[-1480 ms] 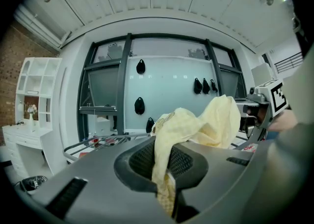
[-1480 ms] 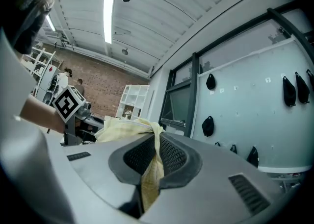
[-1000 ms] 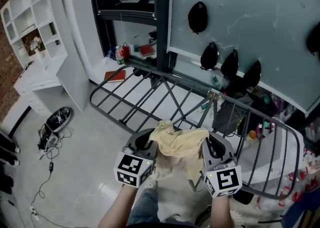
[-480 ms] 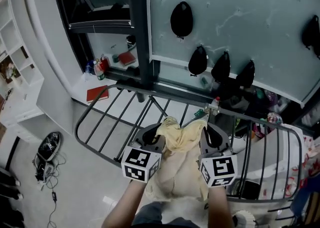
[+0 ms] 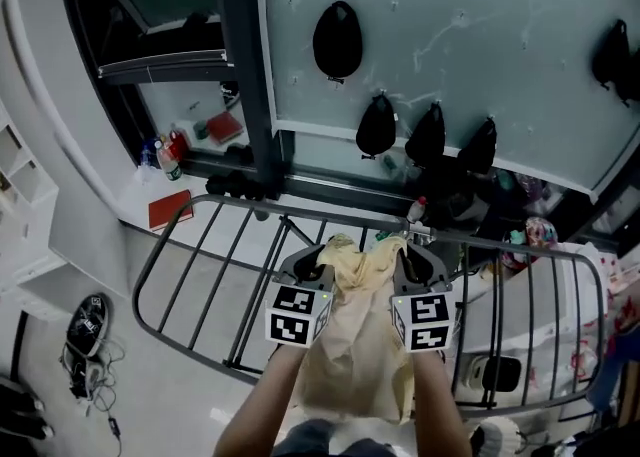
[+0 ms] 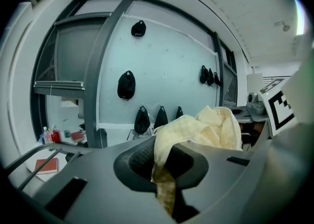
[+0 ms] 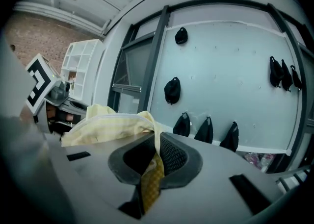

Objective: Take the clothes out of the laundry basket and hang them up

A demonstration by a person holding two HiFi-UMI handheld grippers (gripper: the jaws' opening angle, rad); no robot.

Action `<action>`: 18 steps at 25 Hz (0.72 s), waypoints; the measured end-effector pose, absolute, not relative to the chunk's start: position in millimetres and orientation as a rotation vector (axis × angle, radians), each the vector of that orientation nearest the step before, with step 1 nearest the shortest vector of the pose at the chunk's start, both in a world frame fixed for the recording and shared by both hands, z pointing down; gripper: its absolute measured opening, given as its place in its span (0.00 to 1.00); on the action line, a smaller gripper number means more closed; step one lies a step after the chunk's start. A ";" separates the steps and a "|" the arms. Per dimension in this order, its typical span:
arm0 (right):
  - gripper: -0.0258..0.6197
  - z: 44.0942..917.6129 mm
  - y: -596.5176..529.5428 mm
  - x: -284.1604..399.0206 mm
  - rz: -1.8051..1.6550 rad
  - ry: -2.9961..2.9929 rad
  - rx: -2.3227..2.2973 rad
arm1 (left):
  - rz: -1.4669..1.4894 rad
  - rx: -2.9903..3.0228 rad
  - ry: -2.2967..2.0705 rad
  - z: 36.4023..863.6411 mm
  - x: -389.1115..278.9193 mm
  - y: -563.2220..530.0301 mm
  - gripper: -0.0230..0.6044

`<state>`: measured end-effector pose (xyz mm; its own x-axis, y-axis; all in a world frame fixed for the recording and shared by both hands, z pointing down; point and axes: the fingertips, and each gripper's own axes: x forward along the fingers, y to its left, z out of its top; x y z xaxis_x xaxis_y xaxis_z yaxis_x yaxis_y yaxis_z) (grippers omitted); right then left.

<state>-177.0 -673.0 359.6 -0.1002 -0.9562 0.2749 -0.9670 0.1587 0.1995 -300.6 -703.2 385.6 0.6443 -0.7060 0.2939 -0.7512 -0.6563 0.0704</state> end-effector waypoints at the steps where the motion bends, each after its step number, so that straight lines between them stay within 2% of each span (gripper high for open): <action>1: 0.08 369.6 -673.7 -175.8 0.057 -2.072 1.824 | 0.406 2.668 -1.191 396.6 -299.9 -704.5 0.11; 6: 0.09 401.7 -671.8 -174.1 0.153 -1.967 1.757 | 0.589 2.630 -1.130 433.4 -297.7 -704.4 0.11; 7: 0.09 405.7 -670.8 -172.7 0.171 -1.956 1.751 | 0.613 2.618 -1.115 437.9 -297.6 -703.3 0.13; 10: 0.12 412.3 -666.9 -170.2 0.206 -1.932 1.746 | 0.663 2.578 -1.082 446.5 -302.1 -698.4 0.29; 13: 0.26 411.7 -663.0 -168.3 0.216 -1.914 1.745 | 0.693 2.563 -1.062 450.7 -308.8 -692.1 0.34; 18: 0.32 405.9 -651.6 -161.8 0.203 -1.905 1.759 | 0.779 2.533 -0.983 462.0 -315.5 -667.7 0.44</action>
